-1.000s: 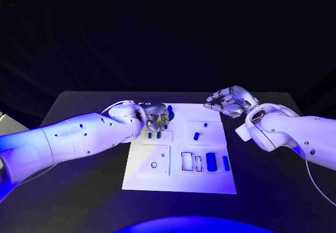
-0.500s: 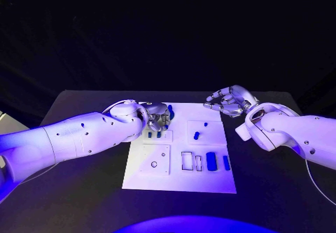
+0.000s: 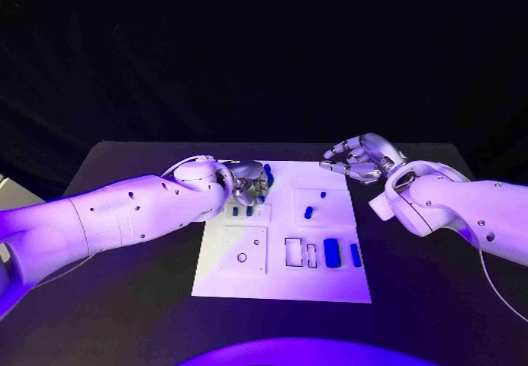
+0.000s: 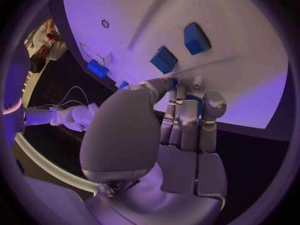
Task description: Assemble the parts on the task board
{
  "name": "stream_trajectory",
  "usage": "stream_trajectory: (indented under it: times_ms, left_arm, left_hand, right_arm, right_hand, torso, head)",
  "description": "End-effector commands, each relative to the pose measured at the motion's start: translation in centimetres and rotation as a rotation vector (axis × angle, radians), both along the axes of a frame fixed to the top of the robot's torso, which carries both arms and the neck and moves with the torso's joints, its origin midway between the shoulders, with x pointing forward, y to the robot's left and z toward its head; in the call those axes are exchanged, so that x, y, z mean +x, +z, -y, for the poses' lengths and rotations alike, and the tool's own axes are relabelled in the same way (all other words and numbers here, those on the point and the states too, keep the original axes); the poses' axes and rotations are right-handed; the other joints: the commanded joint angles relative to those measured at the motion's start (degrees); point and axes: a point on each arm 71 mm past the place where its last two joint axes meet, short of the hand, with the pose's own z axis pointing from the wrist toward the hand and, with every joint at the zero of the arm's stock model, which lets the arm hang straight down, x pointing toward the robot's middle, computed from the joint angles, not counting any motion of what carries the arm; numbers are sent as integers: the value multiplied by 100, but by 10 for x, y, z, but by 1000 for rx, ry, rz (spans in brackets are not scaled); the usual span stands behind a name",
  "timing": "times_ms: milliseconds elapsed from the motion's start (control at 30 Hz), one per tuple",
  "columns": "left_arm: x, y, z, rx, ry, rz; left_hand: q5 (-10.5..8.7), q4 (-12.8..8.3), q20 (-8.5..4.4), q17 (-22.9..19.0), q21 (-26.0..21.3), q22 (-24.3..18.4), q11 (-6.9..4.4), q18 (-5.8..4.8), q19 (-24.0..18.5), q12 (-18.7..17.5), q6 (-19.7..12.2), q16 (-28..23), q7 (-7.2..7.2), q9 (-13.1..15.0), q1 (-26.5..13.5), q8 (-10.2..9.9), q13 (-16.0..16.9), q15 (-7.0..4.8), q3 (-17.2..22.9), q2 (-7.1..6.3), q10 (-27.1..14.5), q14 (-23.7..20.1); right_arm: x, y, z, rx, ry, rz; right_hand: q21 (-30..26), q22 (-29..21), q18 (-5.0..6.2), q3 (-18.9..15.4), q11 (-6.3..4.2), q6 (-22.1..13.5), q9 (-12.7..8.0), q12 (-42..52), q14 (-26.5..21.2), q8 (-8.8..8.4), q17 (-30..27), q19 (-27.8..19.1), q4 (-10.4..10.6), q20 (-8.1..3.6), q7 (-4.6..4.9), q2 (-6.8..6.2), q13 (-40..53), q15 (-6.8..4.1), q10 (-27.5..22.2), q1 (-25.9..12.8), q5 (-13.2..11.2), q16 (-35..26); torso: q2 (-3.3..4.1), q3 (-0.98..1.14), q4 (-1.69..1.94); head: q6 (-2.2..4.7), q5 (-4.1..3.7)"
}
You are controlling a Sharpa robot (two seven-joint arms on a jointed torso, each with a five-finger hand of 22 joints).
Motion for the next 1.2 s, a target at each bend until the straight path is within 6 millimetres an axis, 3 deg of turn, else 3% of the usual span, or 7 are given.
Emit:
stream_trajectory:
  times_ms: [33, 567, 800, 1200]
  left_arm:
    - [-2, -3, 4, 8, -12, -36]
    - [-4, -3, 7, -6, -17, -49]
    - [-3, -4, 6, 7, -4, -51]
    - [-2, -4, 8, 6, -7, -42]
  left_hand:
    - [-22, -29, 15, -17, 30, 4, 38, -95, 21, -32, -37, 17, 3, -8, -64, -32, -11, 20, -4, 9, -16, 33]
    - [-19, -52, 56, -48, 28, 9, 102, -96, 17, -222, -163, 22, -27, -38, -173, -178, -73, 75, -16, -46, -133, 28]
    - [-20, -153, 52, -32, 75, 74, 59, -104, 74, -217, 108, 52, 24, 21, -130, -102, -49, 45, 52, 78, 75, 55]
    - [-24, -397, -17, 19, 199, 233, -61, -135, 198, -94, 502, 103, -60, 114, -47, -16, 76, -58, 127, 320, 408, 121]
  right_arm:
    - [-1, 0, -2, -2, 17, -3]
    - [0, -1, -2, -3, 19, -5]
    - [0, -1, -2, -4, 18, -7]
    - [0, -1, -2, -4, 19, -8]
  right_hand:
    - [-16, 899, 99, -20, 1, -35, -9, -13, 443, 33, 863, 153, -12, 34, 0, 51, 810, 16, -10, -10, 36, -30]
    - [-19, 898, 100, -20, -1, -29, -8, -9, 442, 40, 861, 153, -15, 33, -2, 59, 813, 15, -6, -8, 37, -33]
    - [-19, 898, 100, -20, -1, -29, -8, -9, 442, 40, 861, 153, -15, 33, -2, 59, 813, 15, -6, -8, 37, -33]
    - [-20, 898, 100, -19, -2, -25, -8, -8, 441, 43, 854, 153, -15, 32, -3, 65, 814, 14, -4, -6, 38, -36]
  torso:
    - [3, 1, -1]
    - [-3, 3, 0]
    - [-2, 1, -1]
    - [-3, -3, 5]
  head:
    - [-2, -7]
    - [-10, -22]
    - [-14, -23]
    - [-11, -30]
